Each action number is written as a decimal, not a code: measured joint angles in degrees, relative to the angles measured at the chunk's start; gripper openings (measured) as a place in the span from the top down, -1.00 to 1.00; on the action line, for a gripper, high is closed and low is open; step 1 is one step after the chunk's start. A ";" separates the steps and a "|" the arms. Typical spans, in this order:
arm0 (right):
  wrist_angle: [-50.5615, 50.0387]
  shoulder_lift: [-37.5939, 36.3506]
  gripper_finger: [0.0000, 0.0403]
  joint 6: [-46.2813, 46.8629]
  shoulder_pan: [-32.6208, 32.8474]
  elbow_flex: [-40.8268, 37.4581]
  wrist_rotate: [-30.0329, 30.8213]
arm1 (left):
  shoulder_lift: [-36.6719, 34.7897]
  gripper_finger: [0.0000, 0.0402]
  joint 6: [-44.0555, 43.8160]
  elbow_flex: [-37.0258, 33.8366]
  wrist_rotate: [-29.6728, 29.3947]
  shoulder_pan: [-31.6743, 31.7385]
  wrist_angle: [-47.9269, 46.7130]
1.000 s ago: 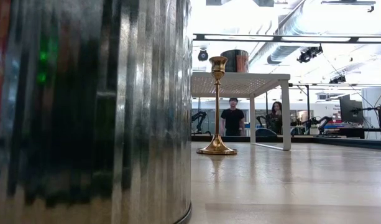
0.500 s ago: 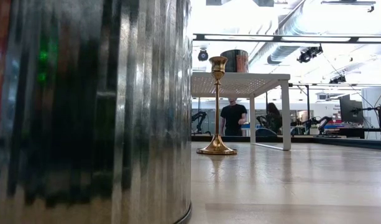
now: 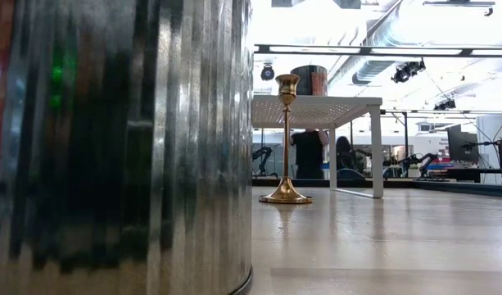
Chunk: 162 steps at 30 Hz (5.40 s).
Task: Pick & Place candle stick holders
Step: Put the brown candle on the shelf
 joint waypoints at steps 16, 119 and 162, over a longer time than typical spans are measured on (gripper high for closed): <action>0.20 0.00 -0.46 0.23 -0.01 0.00 0.13 | 4.67 -0.95 0.66 0.00 1.17 0.00 3.76; -5.05 1.44 -0.46 -8.77 3.57 0.00 0.36 | 2.71 -0.60 24.19 44.09 -16.05 19.49 -34.58; -2.22 1.42 -0.46 -5.64 2.35 0.00 -2.07 | 2.93 -0.60 33.07 44.65 -8.97 28.98 -32.76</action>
